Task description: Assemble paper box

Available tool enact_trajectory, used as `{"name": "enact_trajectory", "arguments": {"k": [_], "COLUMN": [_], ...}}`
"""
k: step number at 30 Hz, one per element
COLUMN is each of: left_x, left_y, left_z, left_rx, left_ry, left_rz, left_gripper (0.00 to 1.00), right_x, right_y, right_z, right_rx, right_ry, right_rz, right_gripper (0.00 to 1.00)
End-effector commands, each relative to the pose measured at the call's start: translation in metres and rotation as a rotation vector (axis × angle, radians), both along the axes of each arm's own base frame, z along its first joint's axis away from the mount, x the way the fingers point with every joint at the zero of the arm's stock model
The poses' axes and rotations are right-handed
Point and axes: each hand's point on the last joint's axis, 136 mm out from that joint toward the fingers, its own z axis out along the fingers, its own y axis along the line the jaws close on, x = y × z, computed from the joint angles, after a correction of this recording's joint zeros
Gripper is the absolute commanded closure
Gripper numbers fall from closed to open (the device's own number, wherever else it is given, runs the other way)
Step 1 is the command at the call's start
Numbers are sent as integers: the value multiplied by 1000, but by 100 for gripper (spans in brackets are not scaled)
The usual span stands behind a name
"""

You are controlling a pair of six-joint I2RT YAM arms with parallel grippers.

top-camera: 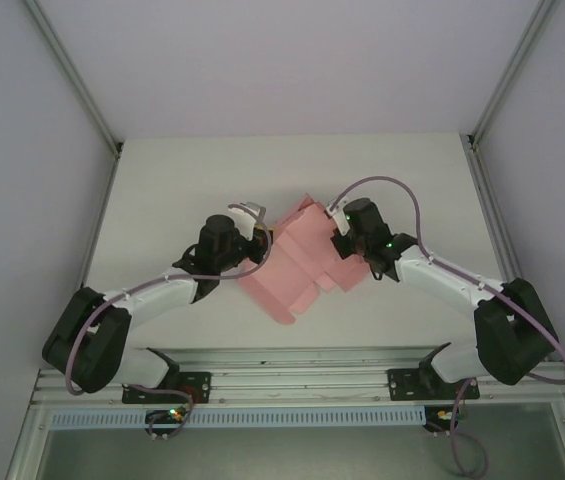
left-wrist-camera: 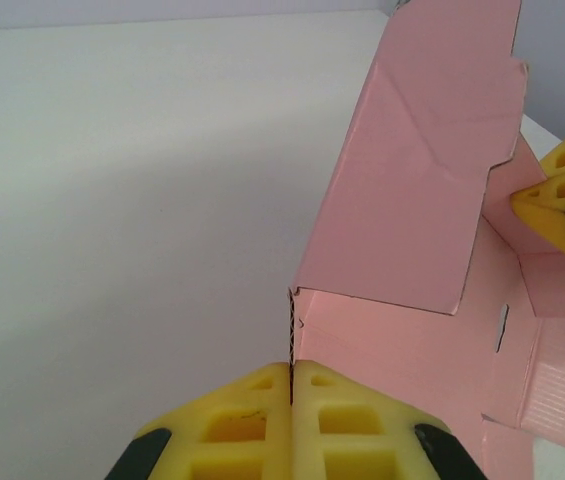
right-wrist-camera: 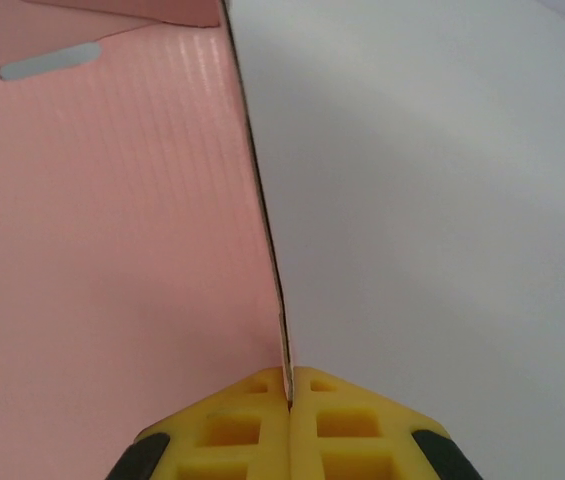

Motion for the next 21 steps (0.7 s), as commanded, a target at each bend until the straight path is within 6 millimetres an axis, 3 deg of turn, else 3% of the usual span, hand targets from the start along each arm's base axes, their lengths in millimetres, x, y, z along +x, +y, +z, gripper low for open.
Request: {"name": "enact_trajectory", "arguments": {"k": [1,6,9,11,15,16,21], "left_x": [-5,-3,-7,-13,-14,-13,-8], "left_y": [4,22,20,13,3,2,-12], "left_z": [10,11,17,19,10,10,11], "left_rx": [-48,-197,-269,-231,14,54,144], "left_ry": [-15,50,45,-9,-93,-110,-175], "left_rz": [9,68,20,-18,7,13,-1], "left_gripper": [100,100,100,100,100,100,100], "right_x": [3,-6,-7,-8,-12,-14,-22], "right_y": [3,15,22,22,28,28,38], "right_z": [12,11,4,4,5,16,23], "right_rx": [150,192,206,200,137,114,-74], "right_ry": [48,100,132,126,85,34,-103], "right_rz": [-33,43,68,78,136,152,254], "right_gripper": [100,100,100,100,100,100,100]}}
